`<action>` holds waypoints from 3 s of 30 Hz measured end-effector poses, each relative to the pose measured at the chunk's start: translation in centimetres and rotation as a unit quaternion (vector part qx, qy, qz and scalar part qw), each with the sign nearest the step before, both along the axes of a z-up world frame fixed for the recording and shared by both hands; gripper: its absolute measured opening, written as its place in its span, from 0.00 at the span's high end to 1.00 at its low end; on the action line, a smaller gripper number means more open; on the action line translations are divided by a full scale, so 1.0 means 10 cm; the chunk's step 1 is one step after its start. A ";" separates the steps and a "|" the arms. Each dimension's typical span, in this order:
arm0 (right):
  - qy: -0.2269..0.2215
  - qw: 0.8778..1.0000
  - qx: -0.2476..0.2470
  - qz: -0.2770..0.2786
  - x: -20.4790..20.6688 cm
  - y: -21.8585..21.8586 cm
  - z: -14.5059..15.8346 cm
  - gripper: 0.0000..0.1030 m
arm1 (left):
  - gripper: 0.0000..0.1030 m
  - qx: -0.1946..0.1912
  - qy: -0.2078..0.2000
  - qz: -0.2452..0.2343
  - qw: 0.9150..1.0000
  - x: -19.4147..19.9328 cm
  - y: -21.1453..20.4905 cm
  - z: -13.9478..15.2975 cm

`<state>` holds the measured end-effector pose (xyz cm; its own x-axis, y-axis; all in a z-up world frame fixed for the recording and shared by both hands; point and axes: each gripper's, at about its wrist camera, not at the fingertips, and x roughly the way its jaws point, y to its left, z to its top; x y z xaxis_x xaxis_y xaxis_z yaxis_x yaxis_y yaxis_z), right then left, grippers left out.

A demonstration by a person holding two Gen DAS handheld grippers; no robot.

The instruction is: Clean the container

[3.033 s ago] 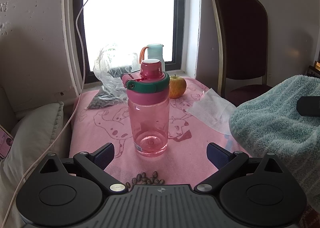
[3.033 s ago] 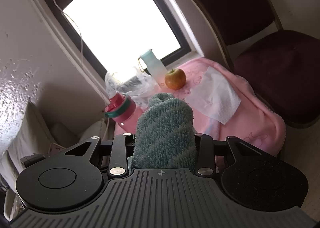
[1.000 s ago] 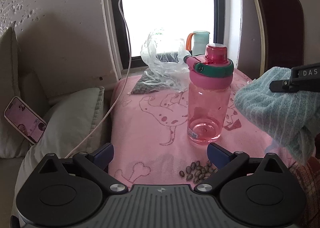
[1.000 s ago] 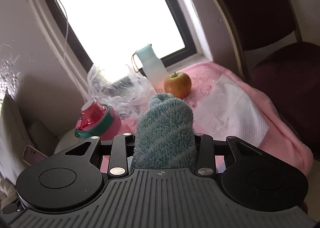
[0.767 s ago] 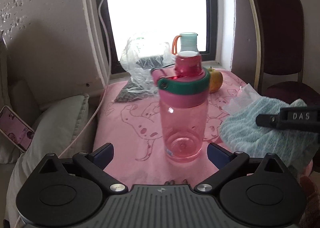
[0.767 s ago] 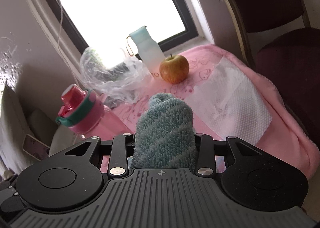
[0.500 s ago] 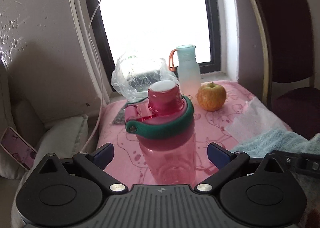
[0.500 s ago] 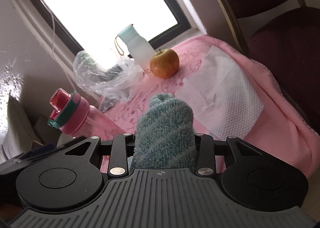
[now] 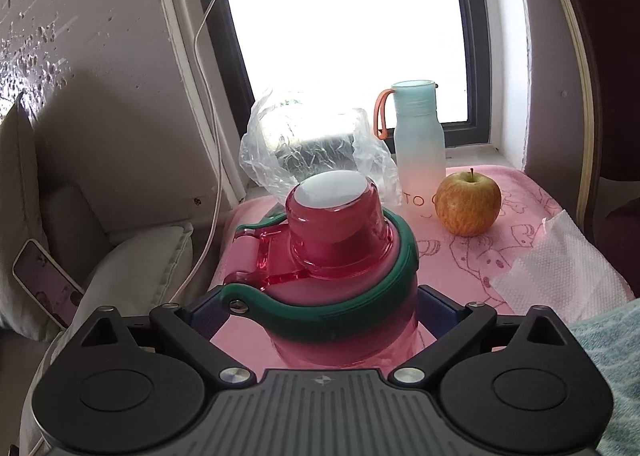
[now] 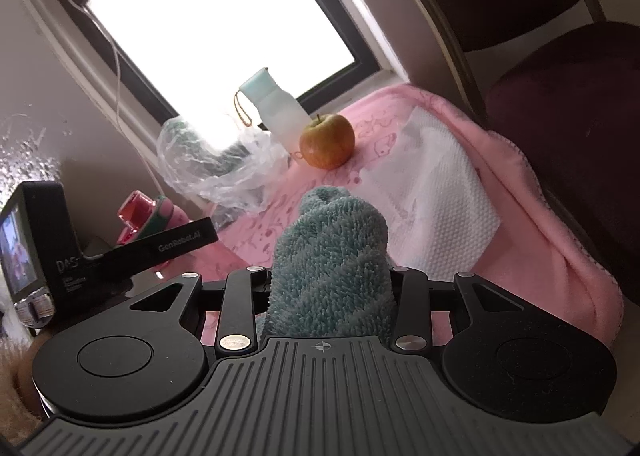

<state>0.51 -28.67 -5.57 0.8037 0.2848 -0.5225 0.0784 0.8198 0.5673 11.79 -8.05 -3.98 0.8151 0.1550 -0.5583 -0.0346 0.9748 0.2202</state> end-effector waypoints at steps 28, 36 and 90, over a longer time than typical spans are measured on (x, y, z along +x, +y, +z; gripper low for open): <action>-0.009 1.000 -0.007 0.003 -0.17 -0.03 0.18 0.60 | 0.30 -0.053 0.028 -0.179 0.982 -0.02 0.37 0.03; -0.006 1.000 0.000 0.004 -0.18 -0.05 0.16 0.60 | 0.29 -0.053 0.031 -0.194 0.979 -0.01 0.40 0.02; 0.008 0.999 0.036 0.039 -0.09 0.03 -0.04 0.60 | 0.04 -0.145 0.042 -0.151 0.977 -0.36 0.47 -0.06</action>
